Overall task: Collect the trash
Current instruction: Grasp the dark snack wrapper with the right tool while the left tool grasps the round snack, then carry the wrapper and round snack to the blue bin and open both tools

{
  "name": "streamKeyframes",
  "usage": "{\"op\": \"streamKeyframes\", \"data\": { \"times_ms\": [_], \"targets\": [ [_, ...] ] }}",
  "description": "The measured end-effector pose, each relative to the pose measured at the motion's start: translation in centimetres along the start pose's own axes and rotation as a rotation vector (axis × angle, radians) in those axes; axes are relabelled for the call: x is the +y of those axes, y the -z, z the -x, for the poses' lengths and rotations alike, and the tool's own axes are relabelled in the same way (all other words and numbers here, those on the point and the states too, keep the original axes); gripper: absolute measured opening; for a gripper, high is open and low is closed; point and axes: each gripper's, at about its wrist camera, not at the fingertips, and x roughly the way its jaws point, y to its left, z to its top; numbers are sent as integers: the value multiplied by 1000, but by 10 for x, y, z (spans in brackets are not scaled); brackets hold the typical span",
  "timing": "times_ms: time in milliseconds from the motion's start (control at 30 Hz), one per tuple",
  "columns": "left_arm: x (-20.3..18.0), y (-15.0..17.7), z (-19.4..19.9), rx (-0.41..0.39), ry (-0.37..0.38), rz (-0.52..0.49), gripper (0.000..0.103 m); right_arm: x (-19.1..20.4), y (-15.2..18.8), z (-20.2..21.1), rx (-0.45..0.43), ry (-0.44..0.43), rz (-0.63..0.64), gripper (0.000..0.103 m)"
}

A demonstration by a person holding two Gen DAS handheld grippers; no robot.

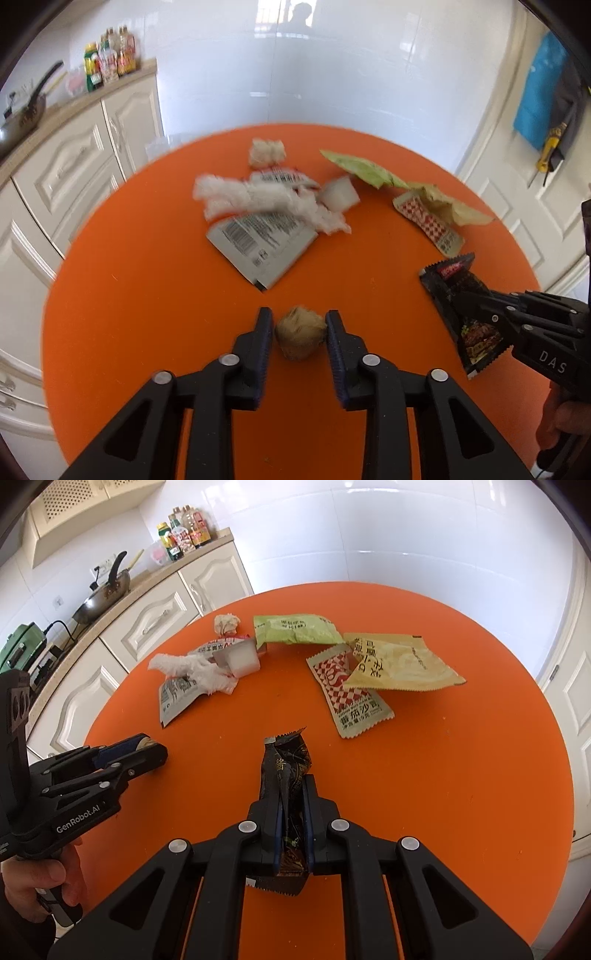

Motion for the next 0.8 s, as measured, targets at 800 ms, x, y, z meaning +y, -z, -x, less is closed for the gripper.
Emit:
{"op": "streamKeyframes", "data": {
  "times_ms": [800],
  "targets": [
    [-61, -22, 82, -154, 62, -36, 22, -18, -3, 91, -192, 27, -49, 8]
  ]
}}
